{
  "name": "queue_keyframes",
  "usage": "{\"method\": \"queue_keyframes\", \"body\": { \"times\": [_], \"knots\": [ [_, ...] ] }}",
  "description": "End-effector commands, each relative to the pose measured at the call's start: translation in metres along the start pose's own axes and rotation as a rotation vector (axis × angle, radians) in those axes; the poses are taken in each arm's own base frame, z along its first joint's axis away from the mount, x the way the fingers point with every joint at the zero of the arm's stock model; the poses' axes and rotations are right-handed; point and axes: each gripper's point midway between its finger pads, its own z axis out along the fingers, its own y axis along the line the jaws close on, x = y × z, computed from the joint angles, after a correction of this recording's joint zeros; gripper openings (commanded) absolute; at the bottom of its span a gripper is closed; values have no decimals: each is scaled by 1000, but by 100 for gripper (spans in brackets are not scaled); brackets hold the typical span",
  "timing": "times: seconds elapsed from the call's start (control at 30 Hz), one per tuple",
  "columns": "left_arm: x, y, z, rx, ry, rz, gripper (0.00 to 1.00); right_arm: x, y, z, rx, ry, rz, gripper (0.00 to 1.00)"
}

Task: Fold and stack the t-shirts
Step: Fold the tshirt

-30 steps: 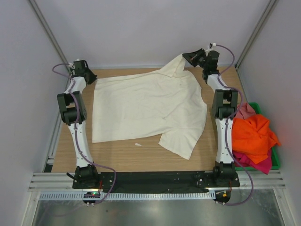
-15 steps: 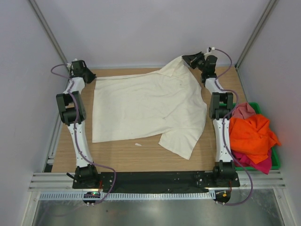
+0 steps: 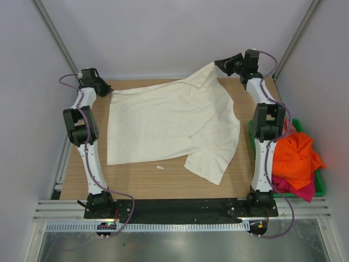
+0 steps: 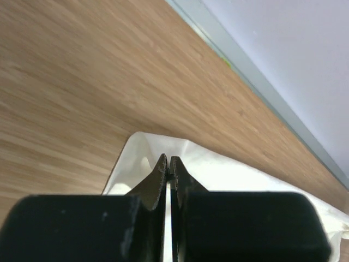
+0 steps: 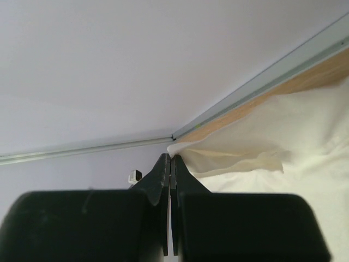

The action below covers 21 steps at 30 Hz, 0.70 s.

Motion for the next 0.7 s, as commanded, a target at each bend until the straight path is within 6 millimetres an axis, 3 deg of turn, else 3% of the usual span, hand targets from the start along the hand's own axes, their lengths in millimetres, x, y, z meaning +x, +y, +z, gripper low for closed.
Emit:
{"method": "queue_keyframes", "body": {
  "times": [0.0,0.07,0.1,0.13,0.2,0.23,0.37,0.67],
  "knots": [
    [-19,-23,-41,21,18,8,0,8,33,-42,100,8,43,1],
    [-16,-21,-49,7,35,17,0,22,10,-53,188,34,64,1],
    [-12,-17,-56,-11,47,15,0,25,18,-63,186,32,63,1],
    [-10,-14,-59,-20,55,11,0,33,-3,-68,235,41,89,1],
    [-6,-5,-67,-52,76,14,0,39,-2,-79,245,40,78,1],
    [-6,-3,-72,-59,80,16,0,44,-13,-83,274,50,86,1],
    [0,10,-81,-99,120,44,0,60,-28,-101,344,86,76,1],
    [23,20,-98,-105,218,50,0,74,-23,-139,383,72,29,1]
  ]
}}
